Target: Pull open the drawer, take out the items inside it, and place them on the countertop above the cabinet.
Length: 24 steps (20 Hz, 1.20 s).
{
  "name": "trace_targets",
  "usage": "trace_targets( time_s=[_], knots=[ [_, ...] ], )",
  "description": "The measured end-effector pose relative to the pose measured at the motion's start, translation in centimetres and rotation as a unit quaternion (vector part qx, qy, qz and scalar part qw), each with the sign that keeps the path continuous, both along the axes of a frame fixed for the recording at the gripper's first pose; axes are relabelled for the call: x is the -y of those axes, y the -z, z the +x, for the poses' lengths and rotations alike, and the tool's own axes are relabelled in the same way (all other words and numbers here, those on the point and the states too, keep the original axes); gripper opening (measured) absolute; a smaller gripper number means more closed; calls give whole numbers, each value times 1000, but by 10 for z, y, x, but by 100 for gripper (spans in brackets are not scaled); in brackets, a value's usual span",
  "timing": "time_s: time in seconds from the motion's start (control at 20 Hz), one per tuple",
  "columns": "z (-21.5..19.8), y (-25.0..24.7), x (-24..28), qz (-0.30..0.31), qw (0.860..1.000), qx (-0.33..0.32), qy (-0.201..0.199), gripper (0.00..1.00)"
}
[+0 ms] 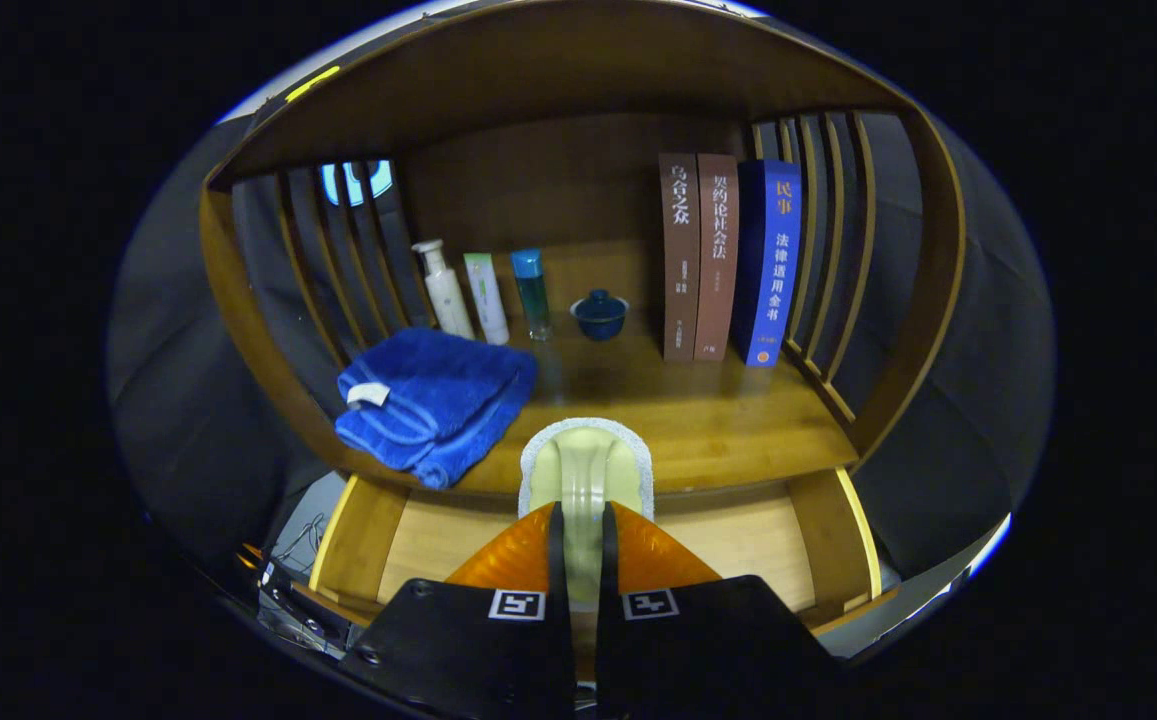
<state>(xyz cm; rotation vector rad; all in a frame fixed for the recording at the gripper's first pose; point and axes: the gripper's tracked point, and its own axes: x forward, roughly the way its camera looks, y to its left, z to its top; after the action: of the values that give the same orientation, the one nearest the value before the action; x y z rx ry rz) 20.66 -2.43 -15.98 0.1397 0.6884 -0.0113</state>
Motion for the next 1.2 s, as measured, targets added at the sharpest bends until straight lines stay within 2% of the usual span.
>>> trace_targets(
  time_s=[0.35, 0.55, 0.65, 0.7, 0.75, 1.0, 1.1, 1.2],
  knots=[
    [93, 21, 2, 28, 999, -37, 7, 13],
    [125, 47, 0, 21, 997, -68, 4, 13],
    [137, 50, 0, 21, 998, -60, 7, 14],
    [139, 48, 0, 24, 998, -59, 7, 20],
    [139, 48, 1, 28, 998, -58, 11, 22],
    [135, 49, 2, 37, 998, -55, 13, 82],
    [130, 38, 3, 33, 999, -39, 13, 100],
    [117, 20, 2, 29, 999, -14, 12, 99]
  ],
)
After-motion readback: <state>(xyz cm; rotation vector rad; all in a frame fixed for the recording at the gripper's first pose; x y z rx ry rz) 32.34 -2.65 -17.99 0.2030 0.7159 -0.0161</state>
